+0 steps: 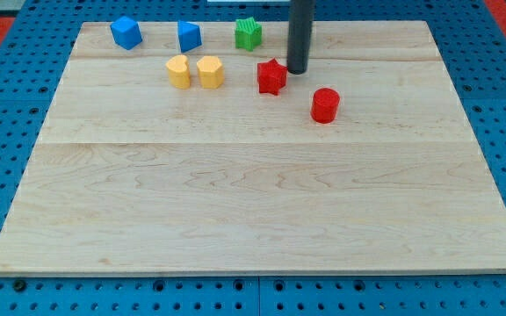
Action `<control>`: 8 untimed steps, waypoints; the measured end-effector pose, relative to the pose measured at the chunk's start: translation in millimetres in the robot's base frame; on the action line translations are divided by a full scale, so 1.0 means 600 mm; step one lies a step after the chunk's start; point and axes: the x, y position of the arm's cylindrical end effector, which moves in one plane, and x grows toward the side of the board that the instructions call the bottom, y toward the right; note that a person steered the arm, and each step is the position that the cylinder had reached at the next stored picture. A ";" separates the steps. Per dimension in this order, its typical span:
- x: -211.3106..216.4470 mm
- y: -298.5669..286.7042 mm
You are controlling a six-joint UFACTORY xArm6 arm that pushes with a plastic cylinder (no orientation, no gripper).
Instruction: Place red star to the right of the yellow hexagon
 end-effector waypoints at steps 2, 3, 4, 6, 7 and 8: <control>0.017 0.001; 0.039 -0.001; 0.040 -0.046; 0.040 -0.112; 0.040 -0.115; 0.040 -0.131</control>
